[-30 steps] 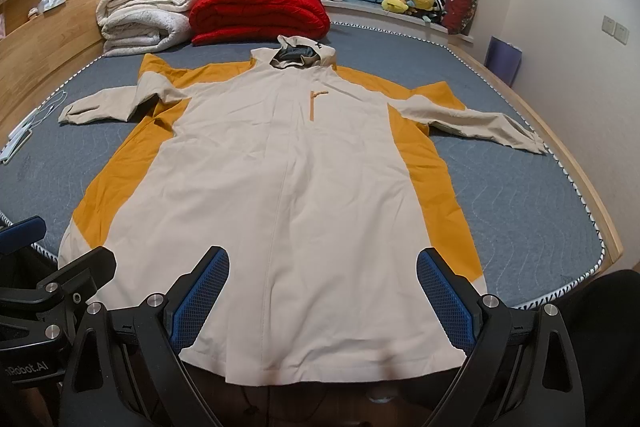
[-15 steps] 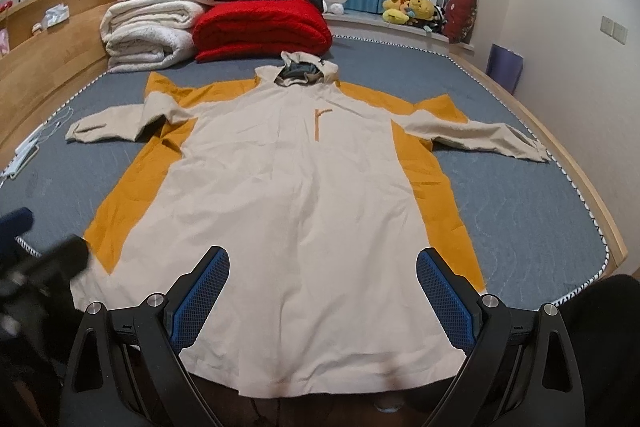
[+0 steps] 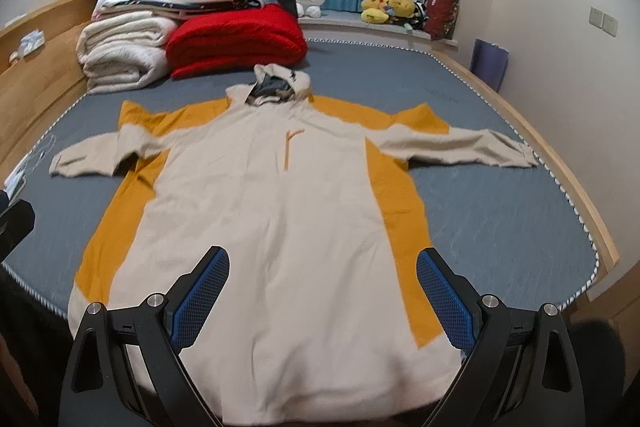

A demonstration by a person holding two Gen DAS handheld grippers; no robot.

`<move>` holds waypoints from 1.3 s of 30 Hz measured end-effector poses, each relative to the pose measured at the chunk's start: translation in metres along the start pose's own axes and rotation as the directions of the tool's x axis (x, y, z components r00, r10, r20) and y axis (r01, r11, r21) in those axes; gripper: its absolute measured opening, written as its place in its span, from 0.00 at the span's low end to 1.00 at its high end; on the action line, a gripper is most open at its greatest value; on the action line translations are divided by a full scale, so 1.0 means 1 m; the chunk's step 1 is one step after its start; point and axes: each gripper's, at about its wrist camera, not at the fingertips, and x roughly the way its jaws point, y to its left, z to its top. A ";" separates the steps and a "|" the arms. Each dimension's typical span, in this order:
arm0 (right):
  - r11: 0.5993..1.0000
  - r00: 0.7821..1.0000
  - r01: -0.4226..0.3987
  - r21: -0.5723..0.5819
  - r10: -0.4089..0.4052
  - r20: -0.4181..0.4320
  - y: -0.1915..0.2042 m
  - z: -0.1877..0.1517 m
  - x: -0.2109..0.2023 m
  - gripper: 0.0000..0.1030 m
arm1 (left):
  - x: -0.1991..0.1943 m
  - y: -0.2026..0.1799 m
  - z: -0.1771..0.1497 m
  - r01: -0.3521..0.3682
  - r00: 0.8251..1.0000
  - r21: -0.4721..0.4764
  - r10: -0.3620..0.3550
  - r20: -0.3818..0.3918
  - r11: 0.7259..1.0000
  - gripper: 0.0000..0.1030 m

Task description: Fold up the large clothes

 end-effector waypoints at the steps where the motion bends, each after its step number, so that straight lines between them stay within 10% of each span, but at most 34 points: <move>1: 1.000 1.000 0.001 -0.004 -0.001 0.006 0.000 0.009 0.003 0.92 | 0.006 0.005 0.008 0.003 1.000 -0.016 -0.003 0.012 1.000 0.95; 7: 0.998 0.998 0.009 -0.054 -0.006 0.057 0.007 0.061 0.027 0.92 | 0.056 0.052 0.054 0.035 0.998 -0.121 -0.028 0.061 0.992 0.92; 15: 0.995 0.994 0.025 -0.092 -0.015 0.108 0.017 0.129 0.075 0.92 | 0.163 0.098 0.087 -0.099 0.993 -0.063 0.095 -0.068 0.993 0.46; 27: 0.988 0.989 -0.045 -0.147 0.064 0.133 0.057 0.189 0.170 0.91 | 0.256 0.209 0.052 -0.197 0.955 -0.145 0.157 -0.252 0.969 0.21; 32: 0.978 0.984 -0.173 -0.114 0.177 0.025 0.062 0.187 0.211 0.65 | 0.274 0.298 0.026 -0.331 0.913 -0.284 0.229 -0.339 0.900 0.21; 39: 0.975 0.978 -0.200 -0.101 0.205 0.047 0.061 0.188 0.233 0.42 | 0.275 0.431 -0.027 -0.501 0.847 -0.512 0.273 -0.457 0.698 0.22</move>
